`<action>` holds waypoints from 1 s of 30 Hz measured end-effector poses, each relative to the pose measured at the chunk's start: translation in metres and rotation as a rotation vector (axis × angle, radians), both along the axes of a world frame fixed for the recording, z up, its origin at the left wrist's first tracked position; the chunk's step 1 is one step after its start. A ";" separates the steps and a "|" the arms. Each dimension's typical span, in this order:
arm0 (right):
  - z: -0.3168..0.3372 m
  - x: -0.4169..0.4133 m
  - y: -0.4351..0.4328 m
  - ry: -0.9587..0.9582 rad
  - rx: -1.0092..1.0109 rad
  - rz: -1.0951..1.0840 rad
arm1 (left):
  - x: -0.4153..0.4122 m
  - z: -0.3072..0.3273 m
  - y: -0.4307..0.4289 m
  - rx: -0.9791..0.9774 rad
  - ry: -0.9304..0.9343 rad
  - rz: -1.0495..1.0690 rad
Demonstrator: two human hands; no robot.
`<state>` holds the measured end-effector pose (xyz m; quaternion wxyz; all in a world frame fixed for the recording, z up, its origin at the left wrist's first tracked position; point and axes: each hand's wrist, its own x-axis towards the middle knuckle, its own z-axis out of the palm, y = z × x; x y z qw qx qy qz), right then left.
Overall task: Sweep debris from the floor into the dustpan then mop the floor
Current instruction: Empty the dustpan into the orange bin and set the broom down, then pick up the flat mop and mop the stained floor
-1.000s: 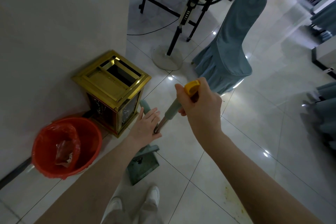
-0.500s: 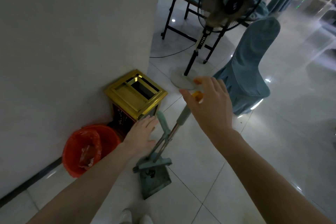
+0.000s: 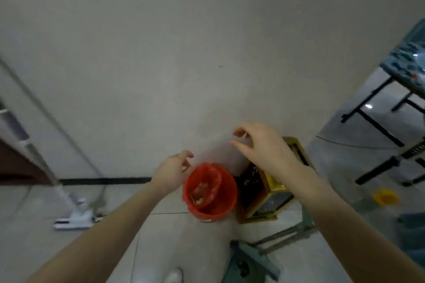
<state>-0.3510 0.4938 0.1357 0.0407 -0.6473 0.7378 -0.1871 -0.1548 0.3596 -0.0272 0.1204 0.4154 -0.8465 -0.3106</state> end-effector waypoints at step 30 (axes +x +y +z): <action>-0.008 0.477 -0.513 0.707 0.036 1.255 | 0.400 -0.036 -0.247 0.099 0.376 1.113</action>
